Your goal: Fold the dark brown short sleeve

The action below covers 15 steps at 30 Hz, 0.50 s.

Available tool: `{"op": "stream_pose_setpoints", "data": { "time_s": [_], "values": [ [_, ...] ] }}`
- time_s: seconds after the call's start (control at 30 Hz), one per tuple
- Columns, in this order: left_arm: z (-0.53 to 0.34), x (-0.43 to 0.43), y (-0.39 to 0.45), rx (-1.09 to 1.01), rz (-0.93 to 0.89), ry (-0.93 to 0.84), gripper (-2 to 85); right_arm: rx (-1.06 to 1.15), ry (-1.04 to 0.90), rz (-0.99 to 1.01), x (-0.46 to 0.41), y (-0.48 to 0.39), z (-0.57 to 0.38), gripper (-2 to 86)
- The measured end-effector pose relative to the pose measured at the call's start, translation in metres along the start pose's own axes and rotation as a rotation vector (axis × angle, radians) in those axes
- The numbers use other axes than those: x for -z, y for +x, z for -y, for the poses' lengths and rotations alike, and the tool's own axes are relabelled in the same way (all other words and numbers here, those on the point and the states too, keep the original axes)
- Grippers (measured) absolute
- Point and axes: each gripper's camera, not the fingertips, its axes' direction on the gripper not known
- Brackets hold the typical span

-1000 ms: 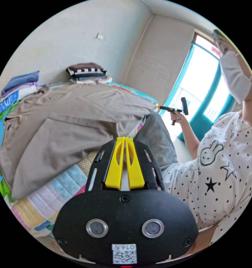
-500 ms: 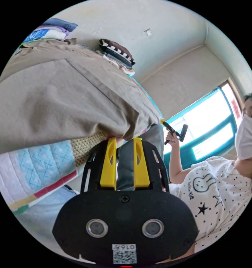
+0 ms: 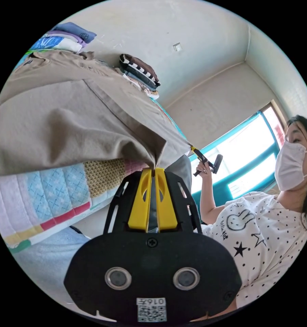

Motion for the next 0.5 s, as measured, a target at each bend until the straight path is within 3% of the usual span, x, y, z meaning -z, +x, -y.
{"op": "stream_pose_setpoints", "data": {
  "time_s": [0.23, 0.4, 0.5],
  "values": [
    [0.007, -0.009, 0.003, -0.015, 0.005, -0.019, -0.4, -0.077, -0.088, -0.026, -0.017, 0.010, 0.044, 1.1],
    [0.008, -0.024, 0.005, -0.044, -0.002, -0.137, 3.4, -0.051, -0.113, -0.063, -0.016, 0.001, 0.068, 1.9],
    [0.007, -0.012, 0.012, -0.078, 0.050, -0.146, 4.1, -0.108, -0.088, -0.226, -0.007, -0.001, 0.085, 1.7]
  ]
}}
